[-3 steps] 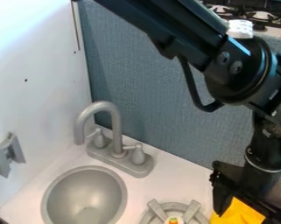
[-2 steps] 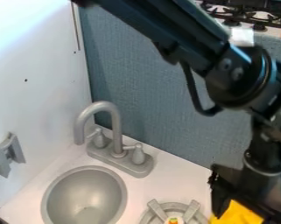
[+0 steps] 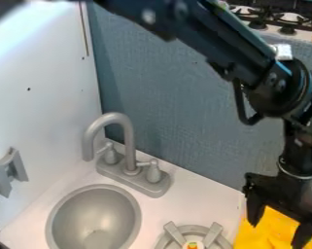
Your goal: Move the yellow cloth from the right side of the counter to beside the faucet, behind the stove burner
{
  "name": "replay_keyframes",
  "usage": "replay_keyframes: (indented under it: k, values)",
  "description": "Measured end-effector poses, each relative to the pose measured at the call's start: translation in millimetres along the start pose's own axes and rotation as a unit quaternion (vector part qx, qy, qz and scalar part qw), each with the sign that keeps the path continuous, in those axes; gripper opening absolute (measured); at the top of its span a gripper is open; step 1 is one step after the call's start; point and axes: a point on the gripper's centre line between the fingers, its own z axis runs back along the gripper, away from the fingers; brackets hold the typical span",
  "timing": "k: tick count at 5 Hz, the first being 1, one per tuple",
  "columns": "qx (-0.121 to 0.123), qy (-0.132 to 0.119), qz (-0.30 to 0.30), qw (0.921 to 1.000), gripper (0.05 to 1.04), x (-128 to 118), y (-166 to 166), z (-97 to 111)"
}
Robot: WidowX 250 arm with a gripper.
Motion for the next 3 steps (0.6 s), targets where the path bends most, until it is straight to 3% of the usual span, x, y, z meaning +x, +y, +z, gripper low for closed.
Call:
replay_keyframes:
  k: [3]
  values:
    - [0.003, -0.009, -0.014, 0.9998, 1.007, 59.0, -2.3, -62.8]
